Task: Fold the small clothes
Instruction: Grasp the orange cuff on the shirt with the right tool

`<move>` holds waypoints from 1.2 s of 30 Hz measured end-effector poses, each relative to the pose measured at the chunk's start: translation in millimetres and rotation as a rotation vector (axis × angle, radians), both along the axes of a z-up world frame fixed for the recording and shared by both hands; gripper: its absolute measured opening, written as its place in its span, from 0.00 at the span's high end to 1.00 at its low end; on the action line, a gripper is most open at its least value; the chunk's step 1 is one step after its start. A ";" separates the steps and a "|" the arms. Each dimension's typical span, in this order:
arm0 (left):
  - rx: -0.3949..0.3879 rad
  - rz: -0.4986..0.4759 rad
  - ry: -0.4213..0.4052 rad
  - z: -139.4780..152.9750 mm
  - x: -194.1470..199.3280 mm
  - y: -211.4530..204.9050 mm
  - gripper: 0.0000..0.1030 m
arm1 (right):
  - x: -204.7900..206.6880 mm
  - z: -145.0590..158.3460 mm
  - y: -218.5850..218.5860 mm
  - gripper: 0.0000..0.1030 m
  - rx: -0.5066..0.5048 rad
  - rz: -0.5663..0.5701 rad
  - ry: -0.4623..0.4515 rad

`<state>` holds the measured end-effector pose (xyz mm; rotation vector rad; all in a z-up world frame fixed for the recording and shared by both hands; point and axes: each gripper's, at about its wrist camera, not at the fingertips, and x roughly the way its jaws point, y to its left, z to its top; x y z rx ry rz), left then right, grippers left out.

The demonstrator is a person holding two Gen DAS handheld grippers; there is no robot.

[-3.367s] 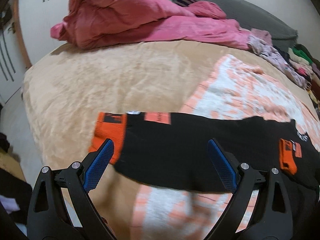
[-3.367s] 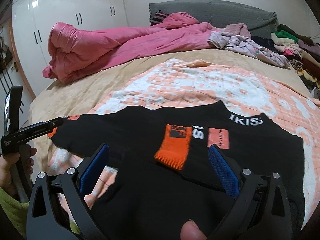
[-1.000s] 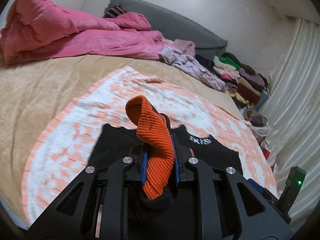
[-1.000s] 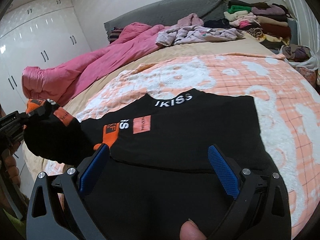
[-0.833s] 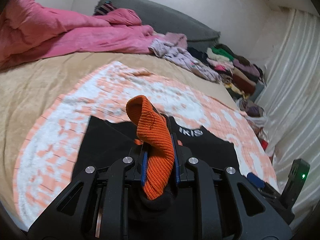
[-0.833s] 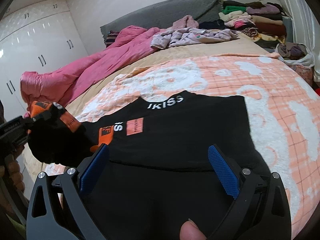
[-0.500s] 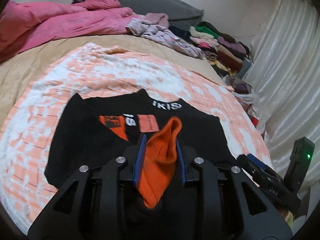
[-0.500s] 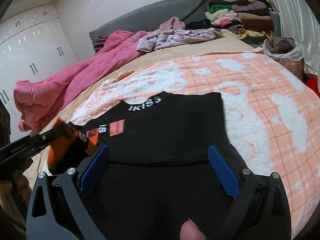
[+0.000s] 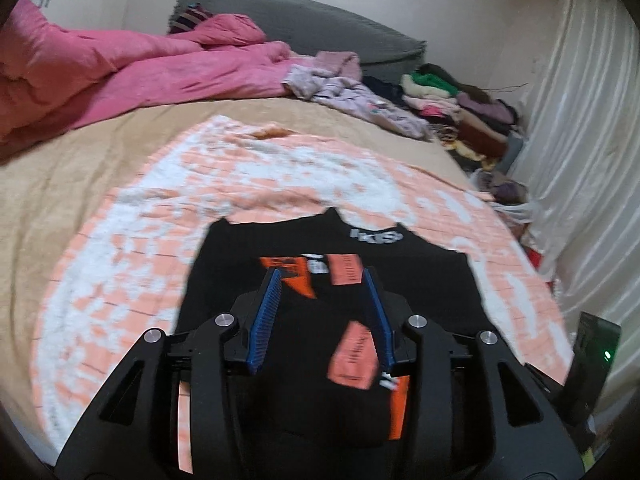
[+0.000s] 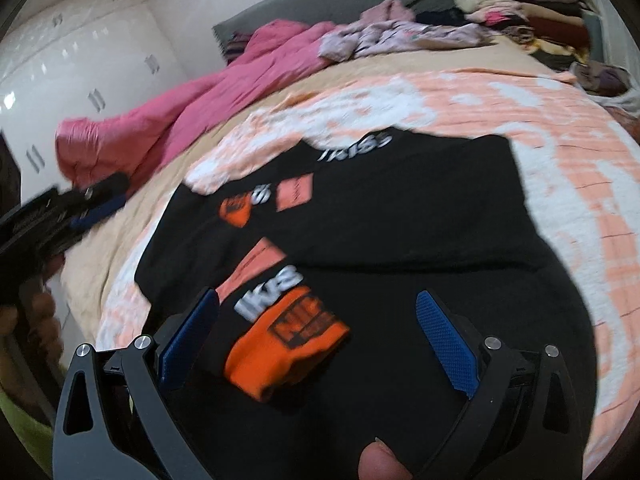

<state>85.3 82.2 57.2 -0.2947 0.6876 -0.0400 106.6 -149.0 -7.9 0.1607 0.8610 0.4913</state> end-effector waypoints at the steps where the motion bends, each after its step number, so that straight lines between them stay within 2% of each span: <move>1: 0.015 0.013 0.007 -3.3 0.3 3.0 0.67 | -0.6 -5.1 7.0 0.05 -0.018 0.006 0.022; 4: 0.023 0.034 0.029 -13.1 0.8 11.3 0.64 | 1.1 -23.9 17.7 0.05 -0.026 0.009 0.105; 6: 0.026 0.043 0.042 -19.1 0.1 16.8 0.64 | 3.5 -39.1 20.0 0.09 -0.015 -0.006 0.170; 9: 0.025 0.058 0.056 -25.7 0.0 23.9 0.64 | 4.1 -47.4 24.2 0.28 -0.031 -0.033 0.175; 11: 0.021 0.067 0.060 -28.1 0.2 27.6 0.64 | 5.1 -44.9 24.5 0.50 -0.031 -0.036 0.154; 12: 0.019 0.072 0.062 -29.0 0.7 29.2 0.64 | 6.4 -44.3 23.7 0.54 -0.023 -0.037 0.150; 14: 0.018 0.080 0.061 -29.5 0.3 32.4 0.64 | 10.8 -44.1 21.1 0.70 -0.014 -0.050 0.144; 16: 0.017 0.087 0.060 -28.9 -0.6 34.2 0.64 | 12.3 -41.6 21.8 0.79 -0.022 -0.040 0.122; 18: 0.016 0.096 0.060 -28.3 -0.8 37.1 0.64 | 13.4 -37.3 22.9 0.81 -0.023 -0.023 0.103; 19: 0.015 0.103 0.059 -27.7 -1.2 38.4 0.64 | 13.9 -34.5 22.6 0.86 -0.019 -0.012 0.090; 21: 0.015 0.111 0.057 -26.6 -2.1 40.5 0.64 | 15.9 -26.3 22.0 0.88 0.020 0.023 0.064; 27: 0.013 0.148 0.054 -23.9 -3.9 50.8 0.64 | 15.2 26.6 29.6 0.89 0.013 0.106 -0.148; 33: 0.011 0.179 0.052 -21.5 -5.0 60.7 0.64 | 27.3 82.0 21.9 0.89 -0.049 0.117 -0.360; 36: 0.010 0.187 0.055 -22.0 -3.5 62.0 0.64 | 37.8 94.8 13.7 0.89 -0.100 0.104 -0.418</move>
